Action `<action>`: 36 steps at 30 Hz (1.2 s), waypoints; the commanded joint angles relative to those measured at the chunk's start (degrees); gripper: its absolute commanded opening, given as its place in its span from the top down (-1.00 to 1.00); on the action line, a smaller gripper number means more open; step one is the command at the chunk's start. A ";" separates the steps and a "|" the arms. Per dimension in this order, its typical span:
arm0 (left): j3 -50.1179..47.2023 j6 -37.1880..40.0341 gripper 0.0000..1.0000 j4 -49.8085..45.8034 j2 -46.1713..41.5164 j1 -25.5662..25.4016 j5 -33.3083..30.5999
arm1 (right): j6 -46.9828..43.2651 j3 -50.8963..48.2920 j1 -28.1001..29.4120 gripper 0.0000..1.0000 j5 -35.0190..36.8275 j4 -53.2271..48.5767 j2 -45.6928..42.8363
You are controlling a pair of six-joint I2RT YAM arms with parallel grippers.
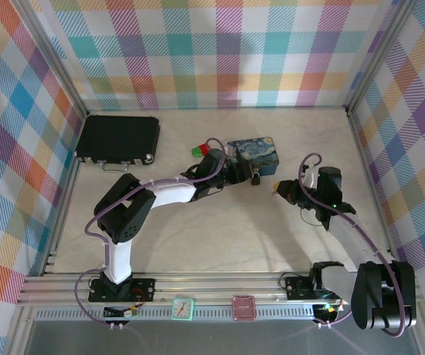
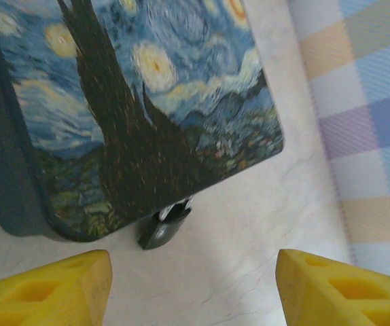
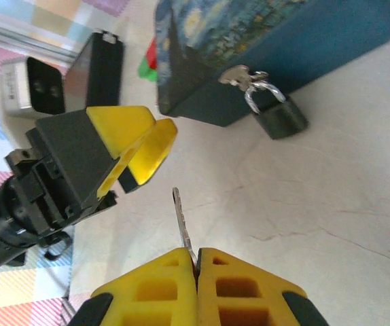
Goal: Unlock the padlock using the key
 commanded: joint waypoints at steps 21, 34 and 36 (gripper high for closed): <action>13.20 6.05 -0.25 -2.81 17.18 -5.35 -11.83 | 0.11 1.01 -2.64 1.00 -0.98 -4.13 -4.62; 15.27 2.00 -0.13 4.52 22.47 -5.89 -16.44 | -1.58 -0.18 -2.89 1.00 1.84 -10.63 -9.70; 15.81 1.36 -0.05 5.09 23.12 -5.82 -16.24 | -1.72 -0.13 -2.98 1.00 1.85 -10.92 -9.33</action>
